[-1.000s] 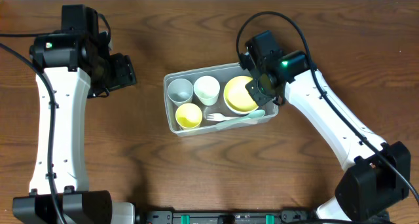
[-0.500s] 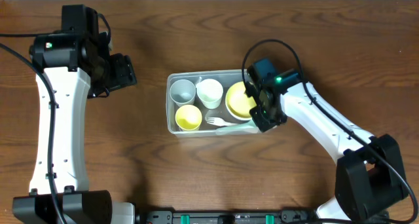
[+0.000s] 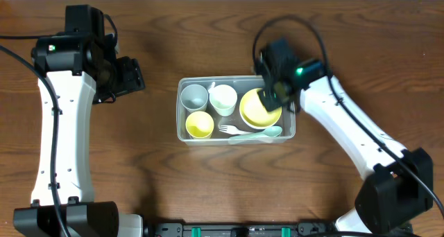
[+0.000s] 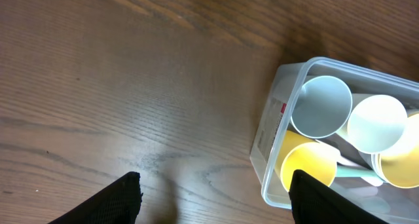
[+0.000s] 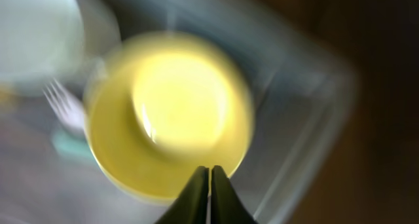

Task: Pack container

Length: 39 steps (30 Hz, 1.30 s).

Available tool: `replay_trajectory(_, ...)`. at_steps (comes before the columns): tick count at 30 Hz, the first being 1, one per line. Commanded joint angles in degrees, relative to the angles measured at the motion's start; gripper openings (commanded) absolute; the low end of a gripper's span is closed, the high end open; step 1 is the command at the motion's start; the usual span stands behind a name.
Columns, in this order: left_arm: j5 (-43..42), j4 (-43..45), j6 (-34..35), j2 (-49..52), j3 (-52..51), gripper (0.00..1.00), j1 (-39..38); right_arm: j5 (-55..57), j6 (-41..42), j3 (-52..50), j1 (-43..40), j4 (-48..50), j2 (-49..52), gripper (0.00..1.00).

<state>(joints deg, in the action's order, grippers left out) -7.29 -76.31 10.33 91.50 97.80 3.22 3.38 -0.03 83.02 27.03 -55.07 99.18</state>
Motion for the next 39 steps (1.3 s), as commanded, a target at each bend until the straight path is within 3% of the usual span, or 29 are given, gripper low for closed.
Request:
replay_trajectory(1, 0.44, -0.17, -0.13, 0.24, -0.24, 0.73, 0.24, 4.02, 4.46, 8.28, -1.88, 0.52, -3.02, 0.12)
replay_trajectory(3, 0.42, -0.07, -0.11, 0.24, -0.24, 0.73, 0.24, 4.13, 8.17, 10.88, -4.5, 1.31, -3.89, 0.29)
replay_trajectory(6, 0.42, 0.74, -0.52, 0.24, -0.24, 0.74, -0.48, 4.13, 12.52, 11.41, -9.73, 3.3, -5.16, 0.64)
replay_trajectory(7, 0.42, 1.18, -1.36, 0.24, -0.24, 0.74, -0.98, 4.07, 13.42, 11.41, -11.47, 3.65, -5.18, 0.72)
replay_trajectory(8, 0.42, 1.77, -2.36, 0.24, -0.24, 0.79, -1.68, 3.93, 14.12, 11.41, -13.27, 3.91, -5.18, 0.82)
replay_trajectory(11, 0.46, 4.7, -4.72, 0.24, -0.24, 0.89, -4.66, 3.72, 14.19, 11.17, -18.18, 4.28, -5.07, 0.99)
replay_trajectory(13, 0.48, 6.93, -6.34, 0.24, -0.24, 0.99, -6.71, 3.72, 14.16, 11.04, -20.63, 4.28, -5.07, 0.99)
replay_trajectory(29, 0.68, 10.49, -6.69, 0.22, -0.24, 0.98, -8.48, 5.29, 14.32, 11.04, -25.11, 2.05, -5.92, 0.99)
replay_trajectory(39, 0.63, 5.2, -6.62, -3.28, -0.9, 0.98, -8.81, 6.25, 16.41, 8.24, -25.07, -5.11, -16.11, 0.99)
